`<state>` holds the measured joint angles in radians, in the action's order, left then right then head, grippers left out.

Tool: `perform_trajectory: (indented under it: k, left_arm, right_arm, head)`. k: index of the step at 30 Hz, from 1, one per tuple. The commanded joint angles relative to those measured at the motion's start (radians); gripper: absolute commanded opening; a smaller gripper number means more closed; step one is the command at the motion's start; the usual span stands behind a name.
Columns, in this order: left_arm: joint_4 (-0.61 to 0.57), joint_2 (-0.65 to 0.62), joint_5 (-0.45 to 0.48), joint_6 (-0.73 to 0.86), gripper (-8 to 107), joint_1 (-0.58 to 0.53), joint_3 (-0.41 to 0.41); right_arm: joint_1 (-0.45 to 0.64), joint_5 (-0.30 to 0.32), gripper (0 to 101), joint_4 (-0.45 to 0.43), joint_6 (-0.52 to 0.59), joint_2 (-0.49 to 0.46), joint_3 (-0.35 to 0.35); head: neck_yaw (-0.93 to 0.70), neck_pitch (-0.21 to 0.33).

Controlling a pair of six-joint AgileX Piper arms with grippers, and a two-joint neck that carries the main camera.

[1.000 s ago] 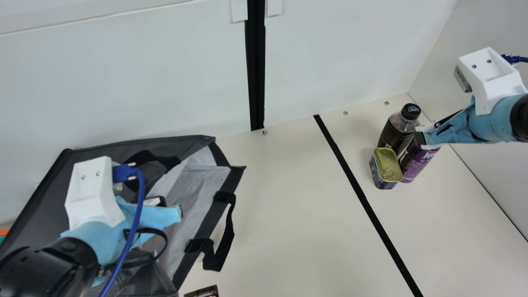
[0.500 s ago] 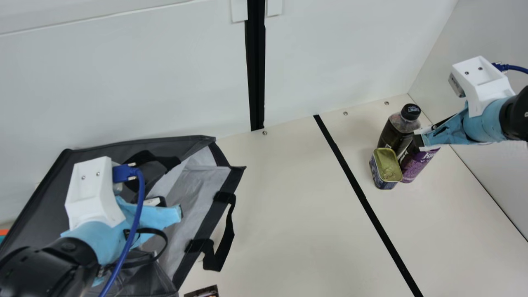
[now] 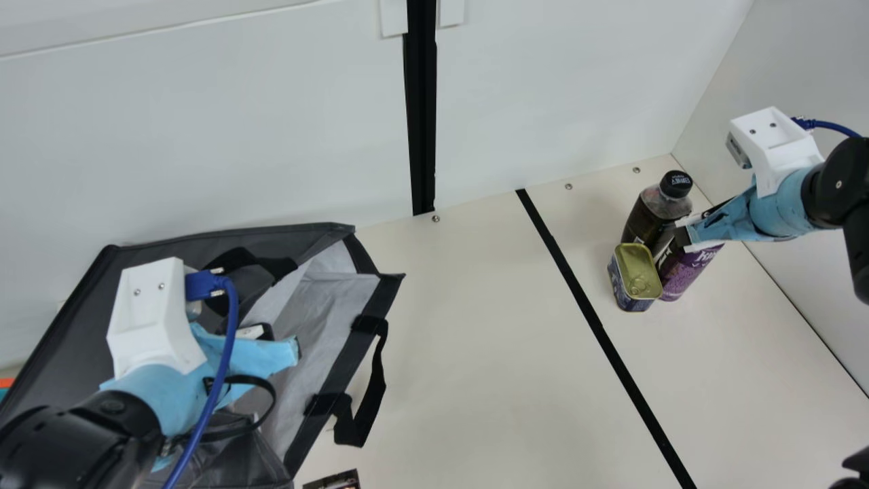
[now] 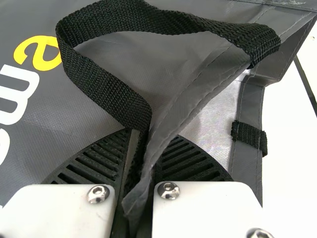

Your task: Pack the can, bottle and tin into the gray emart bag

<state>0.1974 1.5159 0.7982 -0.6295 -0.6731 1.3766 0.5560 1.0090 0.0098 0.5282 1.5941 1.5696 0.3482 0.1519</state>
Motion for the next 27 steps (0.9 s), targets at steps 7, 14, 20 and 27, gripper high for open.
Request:
perform_trajectory:
  k: [7,14,20,27]
  left_arm:
    - [0.000,0.000,0.000,0.000,10,0.000,0.000]
    - [0.000,0.000,0.000,0.000,10,0.000,0.000]
    - [0.000,0.000,0.000,0.000,10,0.000,0.000]
    - [0.000,0.000,0.000,0.000,10,0.000,0.000]
  right_arm:
    - [0.007,-0.023,91,0.001,0.002,0.040,-0.007]
    - [0.014,-0.032,91,0.013,0.000,0.084,-0.001]
    - [0.016,-0.033,91,0.028,-0.003,0.124,0.011]
    - [0.017,-0.036,91,0.045,-0.005,0.170,0.028]
  head:
    - [0.001,0.023]
    - [0.001,0.023]
    - [0.001,0.023]
    - [0.001,0.023]
